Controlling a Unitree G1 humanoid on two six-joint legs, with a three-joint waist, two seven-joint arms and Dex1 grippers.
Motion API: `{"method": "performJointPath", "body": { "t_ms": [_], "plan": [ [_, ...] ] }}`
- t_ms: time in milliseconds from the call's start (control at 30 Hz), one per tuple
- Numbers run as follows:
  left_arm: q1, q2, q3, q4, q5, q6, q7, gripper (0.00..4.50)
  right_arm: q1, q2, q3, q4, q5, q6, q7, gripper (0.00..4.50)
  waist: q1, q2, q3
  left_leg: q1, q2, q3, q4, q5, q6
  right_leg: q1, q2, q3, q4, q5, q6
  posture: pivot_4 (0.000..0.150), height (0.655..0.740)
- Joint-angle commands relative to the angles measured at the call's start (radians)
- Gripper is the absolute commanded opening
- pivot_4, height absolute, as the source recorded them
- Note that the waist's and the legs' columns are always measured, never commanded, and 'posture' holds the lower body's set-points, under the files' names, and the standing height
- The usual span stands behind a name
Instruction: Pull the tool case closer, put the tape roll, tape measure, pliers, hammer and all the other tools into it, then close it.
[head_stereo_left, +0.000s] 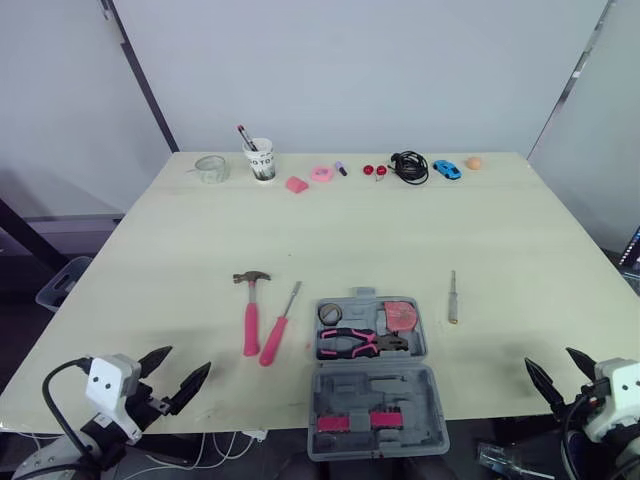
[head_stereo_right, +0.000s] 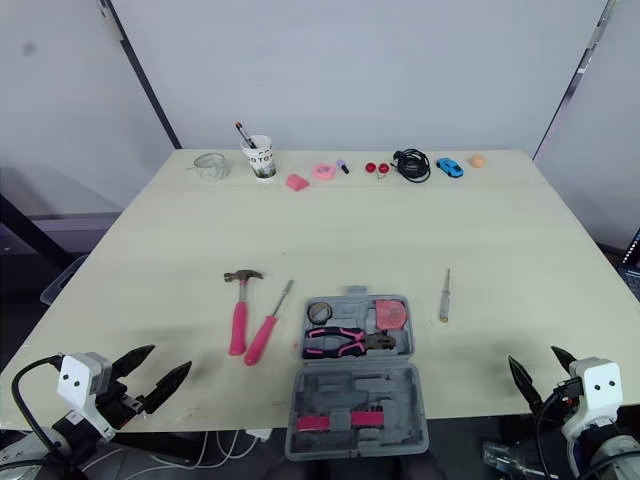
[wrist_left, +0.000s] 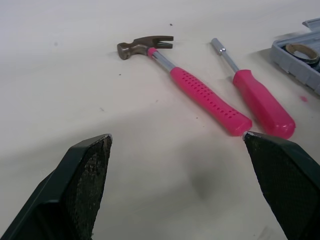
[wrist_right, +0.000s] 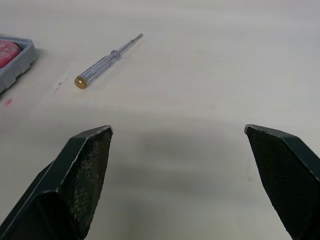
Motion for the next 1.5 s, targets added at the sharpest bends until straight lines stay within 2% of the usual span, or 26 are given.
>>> {"method": "performJointPath", "body": {
  "t_ms": [33, 433, 1067, 1333, 1500],
  "plan": [
    [0.002, 0.0, 0.018, -0.019, -0.005, -0.014, 0.008, 4.5, 0.009, 0.0, -0.027, -0.046, 0.02, -0.021, -0.015, 4.46, 0.0, 0.0, 0.0, 0.0, 0.0, 0.0, 0.0, 0.0, 0.0, 0.0, 0.0, 0.0, 0.0, 0.0, 0.0, 0.15, 0.74],
    [-0.031, 0.0, -0.008, -0.088, -0.01, 0.026, 0.027, 4.5, 0.0, -0.035, -0.009, -0.106, 0.032, 0.015, -0.002, 4.46, 0.001, 0.0, 0.0, -0.001, 0.0, 0.0, 0.0, 0.0, 0.0, 0.0, 0.0, -0.005, -0.001, 0.0, 0.0, 0.15, 0.74],
    [-0.058, -0.042, -0.105, -0.316, -0.001, 0.131, 0.132, 4.5, -0.151, -0.171, 0.139, -0.281, 0.142, 0.211, 0.147, 4.46, 0.005, -0.002, 0.001, -0.001, -0.002, 0.0, 0.0, 0.0, 0.001, 0.001, 0.004, -0.006, -0.001, 0.0, 0.0, 0.15, 0.74],
    [-0.062, 0.032, -0.198, -0.358, 0.038, 0.141, 0.052, 4.5, -0.183, -0.242, 0.247, -0.254, 0.089, 0.259, 0.22, 4.46, 0.007, -0.002, 0.001, -0.001, -0.003, -0.001, 0.0, 0.0, 0.001, 0.001, 0.006, -0.006, -0.001, 0.0, 0.0, 0.15, 0.74],
    [-0.117, 0.096, -0.287, -0.309, 0.092, 0.104, -0.049, 4.5, -0.249, -0.288, 0.329, -0.171, -0.015, 0.223, 0.258, 4.46, 0.008, -0.002, 0.002, -0.001, -0.003, 0.0, 0.001, 0.0, 0.001, 0.001, 0.006, -0.006, -0.001, 0.0, 0.0, 0.15, 0.74]
  ]
}}
